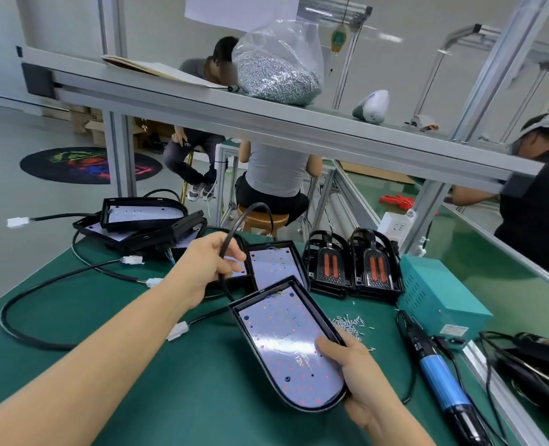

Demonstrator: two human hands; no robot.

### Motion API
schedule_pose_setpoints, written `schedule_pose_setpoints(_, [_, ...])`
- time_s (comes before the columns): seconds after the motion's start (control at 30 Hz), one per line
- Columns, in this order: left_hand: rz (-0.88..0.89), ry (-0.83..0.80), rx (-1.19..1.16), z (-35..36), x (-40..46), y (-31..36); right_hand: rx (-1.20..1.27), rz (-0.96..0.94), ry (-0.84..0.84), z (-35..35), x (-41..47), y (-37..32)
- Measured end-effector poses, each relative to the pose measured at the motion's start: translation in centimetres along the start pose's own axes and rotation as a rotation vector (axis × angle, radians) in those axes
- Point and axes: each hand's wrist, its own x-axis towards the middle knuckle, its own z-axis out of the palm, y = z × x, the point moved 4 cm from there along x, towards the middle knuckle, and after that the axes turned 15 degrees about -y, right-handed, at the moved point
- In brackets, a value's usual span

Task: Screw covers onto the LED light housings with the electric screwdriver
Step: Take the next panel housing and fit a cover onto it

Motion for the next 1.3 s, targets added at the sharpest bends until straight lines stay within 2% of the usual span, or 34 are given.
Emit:
schedule_pose_setpoints(0.17, [0.096,-0.042,0.289,-0.4,-2.8,-1.0,0.002,0.023,-0.023,1.4,0.3,0.7])
schedule_pose_setpoints(0.33, [0.103,-0.095,0.497,-0.9,-5.8,-2.6,-0.059,0.067,-0.09,3.0,0.3,1.5])
schedule_pose_setpoints(0.53, [0.113,0.033,0.656,-1.6,-9.3,-4.1,-0.262,0.098,-0.168,4.7,0.5,1.1])
schedule_pose_setpoints(0.63, [0.071,0.046,0.817,-1.4,-10.4,-4.4,-0.335,0.092,-0.127,4.5,0.9,0.9])
schedule_pose_setpoints(0.8, [0.036,0.123,0.95,-1.1,-11.0,-4.8,-0.39,0.126,-0.106,4.2,1.3,0.4])
schedule_pose_setpoints(0.93, [0.036,0.053,1.185,-0.5,-11.1,-4.7,-0.078,0.022,0.04,2.9,2.4,-1.0])
schedule_pose_setpoints(1.03, [0.158,-0.021,1.402,0.5,-11.4,-3.9,0.068,0.004,0.087,2.5,3.1,-2.8])
schedule_pose_setpoints(1.13, [0.253,0.019,1.558,0.5,-11.3,-3.6,-0.086,-0.017,0.13,2.7,3.5,-3.9])
schedule_pose_setpoints(1.23, [0.307,0.059,1.554,-0.4,-10.5,-3.6,-0.237,-0.084,0.123,3.2,3.6,-4.2])
schedule_pose_setpoints(1.3, [0.268,0.078,1.539,-1.1,-10.0,-3.8,-0.275,-0.154,0.104,3.8,3.4,-4.1])
